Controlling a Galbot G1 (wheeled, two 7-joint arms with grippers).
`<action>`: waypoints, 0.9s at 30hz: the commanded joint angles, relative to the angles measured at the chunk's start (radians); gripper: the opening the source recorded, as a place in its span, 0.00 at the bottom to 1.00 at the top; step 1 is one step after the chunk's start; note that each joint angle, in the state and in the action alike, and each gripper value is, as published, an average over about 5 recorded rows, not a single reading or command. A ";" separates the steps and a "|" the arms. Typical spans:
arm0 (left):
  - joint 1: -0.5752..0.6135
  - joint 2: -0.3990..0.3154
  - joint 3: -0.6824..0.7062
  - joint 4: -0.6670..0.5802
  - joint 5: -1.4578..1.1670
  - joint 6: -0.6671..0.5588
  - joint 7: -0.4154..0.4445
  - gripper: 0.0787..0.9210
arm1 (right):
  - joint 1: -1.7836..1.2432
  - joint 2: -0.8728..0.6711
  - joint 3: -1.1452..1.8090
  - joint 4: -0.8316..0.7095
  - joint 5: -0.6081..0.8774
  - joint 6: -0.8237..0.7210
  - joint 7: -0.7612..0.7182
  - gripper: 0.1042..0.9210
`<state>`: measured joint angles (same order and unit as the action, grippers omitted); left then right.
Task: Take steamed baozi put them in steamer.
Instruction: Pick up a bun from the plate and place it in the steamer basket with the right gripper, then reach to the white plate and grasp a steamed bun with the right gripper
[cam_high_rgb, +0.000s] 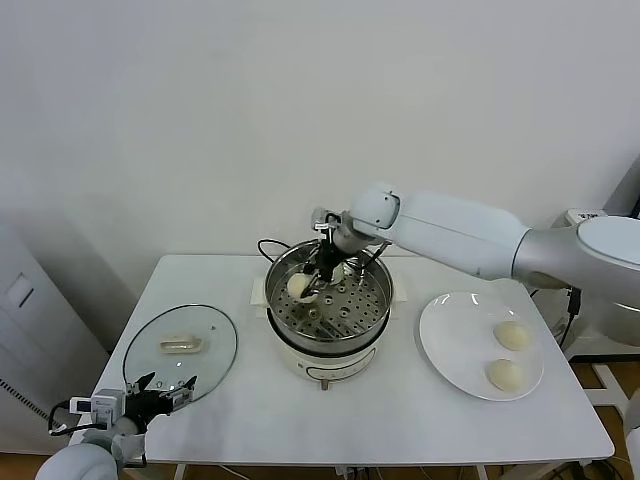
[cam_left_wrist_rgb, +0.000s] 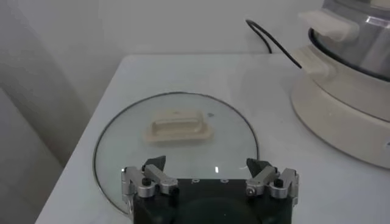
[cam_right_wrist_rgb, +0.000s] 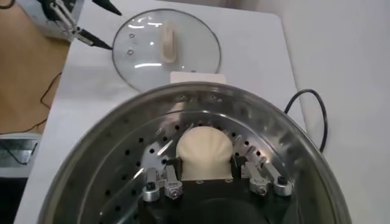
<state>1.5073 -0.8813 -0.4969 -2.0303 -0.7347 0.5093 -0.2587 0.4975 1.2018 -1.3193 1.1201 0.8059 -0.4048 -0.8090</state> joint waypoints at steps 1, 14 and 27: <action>-0.001 0.002 0.000 0.001 -0.001 0.000 0.001 0.88 | -0.038 0.042 0.006 -0.033 -0.007 -0.021 0.038 0.50; -0.001 0.003 0.003 0.003 -0.003 -0.001 0.001 0.88 | -0.039 0.041 0.014 -0.033 -0.005 -0.024 0.037 0.77; 0.007 0.006 -0.007 0.004 -0.002 -0.005 0.001 0.88 | 0.214 -0.235 -0.056 0.046 -0.155 0.119 -0.304 0.88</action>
<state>1.5138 -0.8767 -0.5019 -2.0263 -0.7369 0.5052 -0.2578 0.5598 1.1346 -1.3312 1.1325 0.7391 -0.3749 -0.8999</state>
